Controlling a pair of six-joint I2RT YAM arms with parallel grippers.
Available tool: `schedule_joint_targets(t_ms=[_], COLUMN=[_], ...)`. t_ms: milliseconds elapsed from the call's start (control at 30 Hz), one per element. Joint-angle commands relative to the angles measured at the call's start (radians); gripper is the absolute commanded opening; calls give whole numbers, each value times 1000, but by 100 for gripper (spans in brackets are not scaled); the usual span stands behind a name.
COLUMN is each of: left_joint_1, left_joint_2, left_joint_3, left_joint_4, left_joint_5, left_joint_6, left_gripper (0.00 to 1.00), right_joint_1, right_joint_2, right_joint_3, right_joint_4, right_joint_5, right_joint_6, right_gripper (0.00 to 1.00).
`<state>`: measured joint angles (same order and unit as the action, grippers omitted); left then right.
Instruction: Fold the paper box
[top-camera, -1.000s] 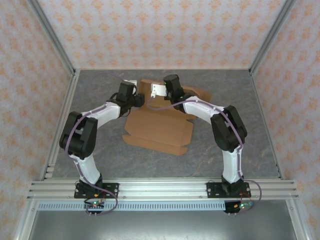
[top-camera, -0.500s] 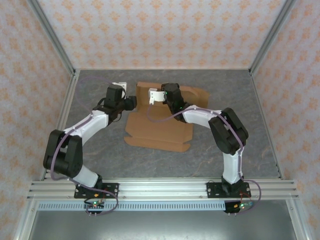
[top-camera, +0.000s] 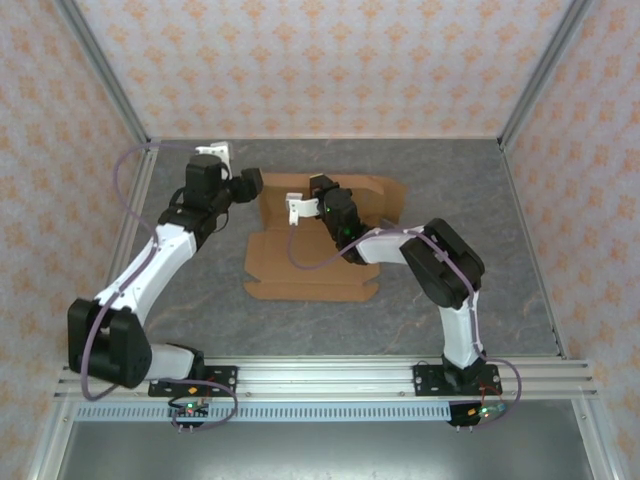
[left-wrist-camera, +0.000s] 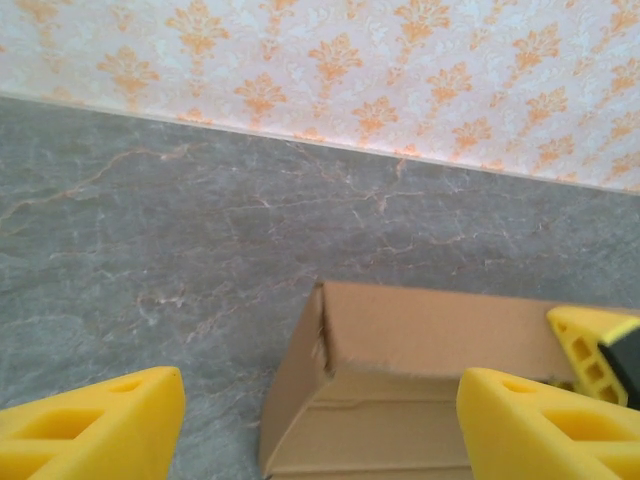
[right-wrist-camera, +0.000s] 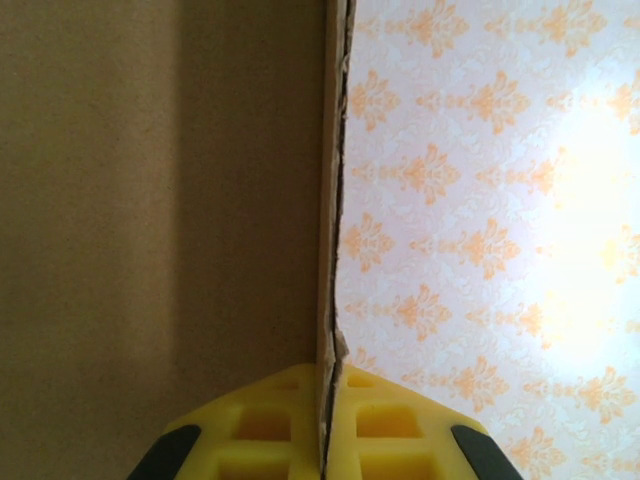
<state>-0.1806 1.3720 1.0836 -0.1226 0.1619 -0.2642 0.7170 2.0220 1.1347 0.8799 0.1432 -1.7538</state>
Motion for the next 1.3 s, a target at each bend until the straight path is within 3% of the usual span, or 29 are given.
schedule_joint_targets(t_ms=[0, 367, 900, 1133, 1267], left_joint_1=[1, 1, 1, 2, 1], left_joint_2=[93, 204, 147, 126, 112], left_joint_3=[83, 96, -21, -63, -77], left_joint_4=[-93, -112, -62, -26, -12], left_joint_5=[3, -20, -36, -38, -43], left_joint_6=[17, 50, 44, 29, 31], left_gripper=[72, 71, 70, 70, 70], right_joint_1=[25, 45, 66, 120, 119], right_joint_2=[42, 26, -120, -302, -482], right_joint_3=[-6, -15, -79, -150, -134], right_joint_4=[59, 64, 12, -222, -577], right_joint_5=[-4, 10, 120, 229, 219], right_joint_6=[-30, -24, 101, 363, 693], right_gripper=[6, 11, 41, 63, 66])
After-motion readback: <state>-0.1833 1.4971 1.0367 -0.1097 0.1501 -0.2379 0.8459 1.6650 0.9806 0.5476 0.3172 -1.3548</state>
